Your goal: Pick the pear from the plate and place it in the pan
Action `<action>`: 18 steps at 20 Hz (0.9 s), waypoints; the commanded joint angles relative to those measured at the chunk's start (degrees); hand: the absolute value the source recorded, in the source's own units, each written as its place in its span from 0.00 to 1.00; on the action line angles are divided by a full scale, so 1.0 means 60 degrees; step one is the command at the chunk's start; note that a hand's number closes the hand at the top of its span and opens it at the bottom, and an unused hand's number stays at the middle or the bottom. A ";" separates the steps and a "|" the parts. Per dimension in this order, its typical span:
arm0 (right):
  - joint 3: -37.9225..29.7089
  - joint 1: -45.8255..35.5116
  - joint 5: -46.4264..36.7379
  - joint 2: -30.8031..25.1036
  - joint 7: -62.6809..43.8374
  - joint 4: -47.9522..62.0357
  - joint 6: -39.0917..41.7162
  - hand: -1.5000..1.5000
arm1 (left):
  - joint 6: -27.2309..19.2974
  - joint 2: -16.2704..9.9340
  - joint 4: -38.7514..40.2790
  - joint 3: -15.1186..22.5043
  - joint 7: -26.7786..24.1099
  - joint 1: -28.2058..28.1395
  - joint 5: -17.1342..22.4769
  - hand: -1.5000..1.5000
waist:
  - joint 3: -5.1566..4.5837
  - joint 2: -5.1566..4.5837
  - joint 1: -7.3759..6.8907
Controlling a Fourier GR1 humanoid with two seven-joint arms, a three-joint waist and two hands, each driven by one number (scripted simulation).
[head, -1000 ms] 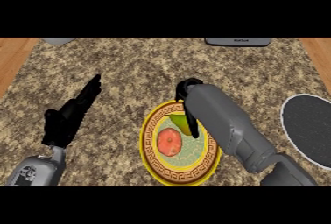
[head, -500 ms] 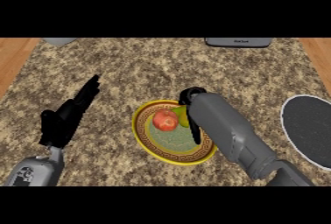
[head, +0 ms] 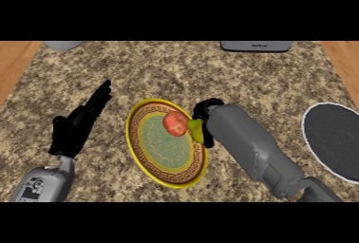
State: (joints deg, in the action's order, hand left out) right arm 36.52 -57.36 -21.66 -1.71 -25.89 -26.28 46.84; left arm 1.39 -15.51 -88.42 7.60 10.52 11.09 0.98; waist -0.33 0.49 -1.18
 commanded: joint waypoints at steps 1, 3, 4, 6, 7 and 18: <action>0.0297 0.0618 -0.0080 0.0271 0.0515 0.0100 -0.0048 1.00 | -0.0012 0.0032 -0.0109 -0.0060 0.0309 0.0244 -0.0148 0.50 | 0.0059 -0.0144 -0.0049; -0.0127 0.0249 -0.0231 0.0271 0.0697 0.0187 -0.0174 1.00 | -0.0100 0.0186 -0.0261 -0.0103 0.0034 -0.0173 -0.0187 0.50 | 0.0058 -0.0124 0.0012; 0.0269 0.0318 -0.0048 0.0271 0.0449 0.0183 -0.0763 1.00 | 0.0142 0.0170 0.0079 -0.0002 -0.0154 -0.0083 -0.0184 0.50 | 0.0058 -0.0179 -0.0176; -0.0143 0.0210 -0.0030 0.0271 0.0139 -0.0478 -0.0604 1.00 | 0.0174 0.0012 -0.0609 -0.0180 0.0463 -0.0239 -0.0088 0.50 | 0.0058 -0.0098 0.0002; -0.0400 -0.0486 -0.0539 0.0137 0.0840 0.0179 -0.0652 1.00 | 0.0156 0.0071 -0.0700 -0.0046 0.0016 -0.0779 -0.0222 0.50 | 0.0058 -0.0118 -0.0012; -0.0640 0.1158 -0.2092 -0.1268 -0.0934 -0.4164 -0.7633 1.00 | -0.0343 -0.0114 -0.0045 -0.0911 0.0161 -0.1403 -0.0008 0.50 | 0.0062 0.0799 0.1939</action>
State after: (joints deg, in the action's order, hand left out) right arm 32.79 -51.56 -30.51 -6.85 -29.55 -44.10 11.44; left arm -0.05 -16.27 -89.20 3.05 11.43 4.30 0.59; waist 0.07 4.21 8.02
